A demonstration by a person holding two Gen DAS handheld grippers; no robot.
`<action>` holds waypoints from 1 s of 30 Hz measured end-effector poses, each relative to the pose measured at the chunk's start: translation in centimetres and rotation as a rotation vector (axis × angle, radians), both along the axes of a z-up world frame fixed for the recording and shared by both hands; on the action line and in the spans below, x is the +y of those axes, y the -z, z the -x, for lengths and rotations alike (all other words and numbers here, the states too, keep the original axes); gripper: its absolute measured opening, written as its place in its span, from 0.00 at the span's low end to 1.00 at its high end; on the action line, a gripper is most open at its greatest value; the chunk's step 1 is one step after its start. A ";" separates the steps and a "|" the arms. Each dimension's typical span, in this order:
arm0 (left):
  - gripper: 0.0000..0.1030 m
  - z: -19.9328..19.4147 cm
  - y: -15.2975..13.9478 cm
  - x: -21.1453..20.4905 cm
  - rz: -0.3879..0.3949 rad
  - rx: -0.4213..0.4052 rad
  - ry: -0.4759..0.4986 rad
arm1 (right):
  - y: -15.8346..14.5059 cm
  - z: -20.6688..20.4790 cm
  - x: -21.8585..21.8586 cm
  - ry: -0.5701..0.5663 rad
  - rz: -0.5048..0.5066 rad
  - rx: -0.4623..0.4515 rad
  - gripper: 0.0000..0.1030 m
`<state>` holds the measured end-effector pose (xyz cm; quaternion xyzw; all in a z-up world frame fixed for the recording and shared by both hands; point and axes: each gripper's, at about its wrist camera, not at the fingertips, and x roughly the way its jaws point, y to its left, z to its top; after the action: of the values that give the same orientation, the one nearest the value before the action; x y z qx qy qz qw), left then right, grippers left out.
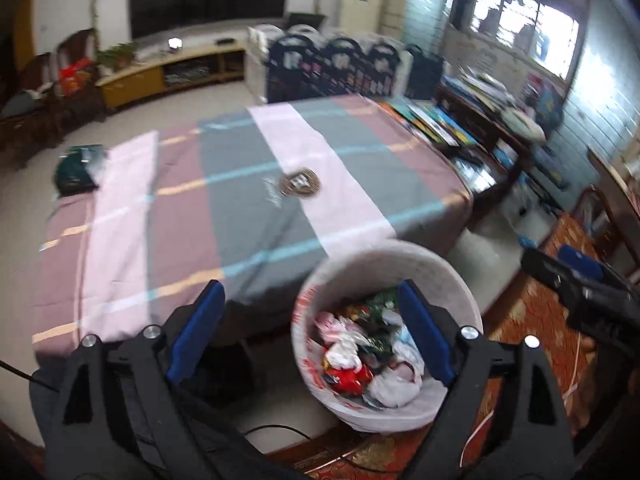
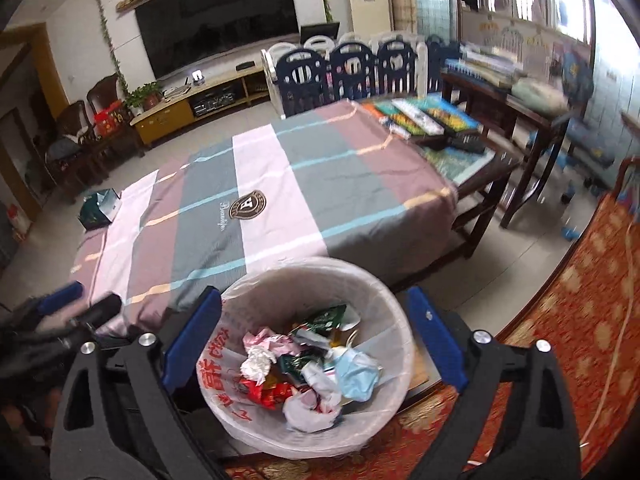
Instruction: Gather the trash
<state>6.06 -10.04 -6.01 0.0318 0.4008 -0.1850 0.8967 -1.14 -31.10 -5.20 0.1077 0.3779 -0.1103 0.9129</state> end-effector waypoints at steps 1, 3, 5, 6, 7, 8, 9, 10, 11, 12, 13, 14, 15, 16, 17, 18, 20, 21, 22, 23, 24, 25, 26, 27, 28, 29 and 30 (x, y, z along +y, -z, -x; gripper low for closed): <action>0.89 0.5 -0.8 0.6 0.005 -0.021 -0.031 | -0.5 0.4 0.6 -0.007 0.030 -0.009 0.94; 0.94 1.4 -2.3 1.6 0.001 -0.063 -0.092 | -1.4 0.9 1.7 -0.022 0.070 -0.010 0.96; 0.94 2.4 -3.7 2.5 -0.007 -0.104 -0.142 | -2.1 1.3 2.3 -0.050 0.082 -0.017 0.96; 0.94 3.1 -4.4 2.8 -0.013 -0.123 -0.161 | -2.4 1.5 2.6 -0.061 0.083 -0.021 0.96; 0.95 3.5 -4.9 3.0 -0.016 -0.134 -0.172 | -2.8 1.8 2.9 -0.072 0.089 -0.023 0.96; 0.95 4.0 -5.4 3.1 -0.021 -0.143 -0.186 | -3.0 2.0 3.3 -0.078 0.095 -0.023 0.96; 0.96 4.5 -5.9 3.4 -0.024 -0.150 -0.199 | -3.3 2.2 3.6 -0.089 0.102 -0.022 0.96; 0.96 4.8 -6.3 3.4 -0.026 -0.154 -0.205 | -3.5 2.4 3.8 -0.098 0.107 -0.022 0.96; 0.96 5.2 -6.5 3.5 -0.024 -0.155 -0.208 | -3.7 2.5 4.1 -0.104 0.111 -0.023 0.96; 0.96 5.5 -6.8 3.6 -0.023 -0.154 -0.209 | -4.0 2.7 4.4 -0.111 0.117 -0.025 0.96; 0.96 5.6 -7.0 3.6 -0.022 -0.151 -0.208 | -4.1 2.8 4.5 -0.114 0.122 -0.024 0.96; 0.96 5.8 -7.1 3.6 -0.019 -0.148 -0.206 | -4.1 2.9 4.5 -0.116 0.125 -0.022 0.96; 0.96 5.9 -7.2 3.6 -0.019 -0.147 -0.205 | -4.2 2.9 4.6 -0.118 0.125 -0.023 0.96; 0.96 6.1 -7.3 3.6 -0.020 -0.148 -0.204 | -4.2 3.0 4.6 -0.118 0.124 -0.025 0.96; 0.96 6.3 -7.4 3.6 -0.023 -0.149 -0.203 | -4.3 3.0 4.6 -0.118 0.123 -0.027 0.96; 0.96 6.4 -7.4 3.6 -0.026 -0.149 -0.202 | -4.3 3.1 4.6 -0.118 0.124 -0.028 0.96; 0.96 6.6 -7.4 3.5 -0.031 -0.150 -0.201 | -4.2 3.1 4.6 -0.118 0.124 -0.025 0.96; 0.96 6.6 -7.3 3.3 -0.034 -0.149 -0.200 | -4.2 3.1 4.6 -0.118 0.123 -0.025 0.97; 0.96 6.7 -7.3 3.3 -0.037 -0.148 -0.199 | -4.2 3.1 4.6 -0.116 0.121 -0.024 0.96; 0.96 6.7 -7.2 3.2 -0.039 -0.145 -0.197 | -4.2 3.1 4.6 -0.115 0.120 -0.023 0.96; 0.96 6.7 -7.2 3.3 -0.040 -0.143 -0.196 | -4.3 3.2 4.6 -0.113 0.117 -0.021 0.96; 0.96 6.7 -7.2 3.2 -0.040 -0.143 -0.197 | -4.3 3.2 4.5 -0.111 0.114 -0.019 0.96; 0.96 6.7 -7.2 3.3 -0.039 -0.142 -0.197 | -4.3 3.1 4.5 -0.108 0.112 -0.015 0.96; 0.96 6.7 -7.2 3.3 -0.038 -0.141 -0.199 | -4.3 3.1 4.5 -0.105 0.109 -0.012 0.97; 0.96 6.7 -7.2 3.3 -0.037 -0.141 -0.200 | -4.4 3.1 4.5 -0.104 0.108 -0.010 0.96; 0.96 6.7 -7.2 3.4 -0.037 -0.142 -0.203 | -4.4 3.1 4.5 -0.103 0.106 -0.009 0.96; 0.96 6.7 -7.2 3.4 -0.037 -0.142 -0.204 | -4.4 3.0 4.5 -0.104 0.108 -0.010 0.97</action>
<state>-0.60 -6.68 1.20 0.0203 0.3410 -0.0829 0.9362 -4.18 -26.63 -0.82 0.0394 0.3720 -0.0825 0.9237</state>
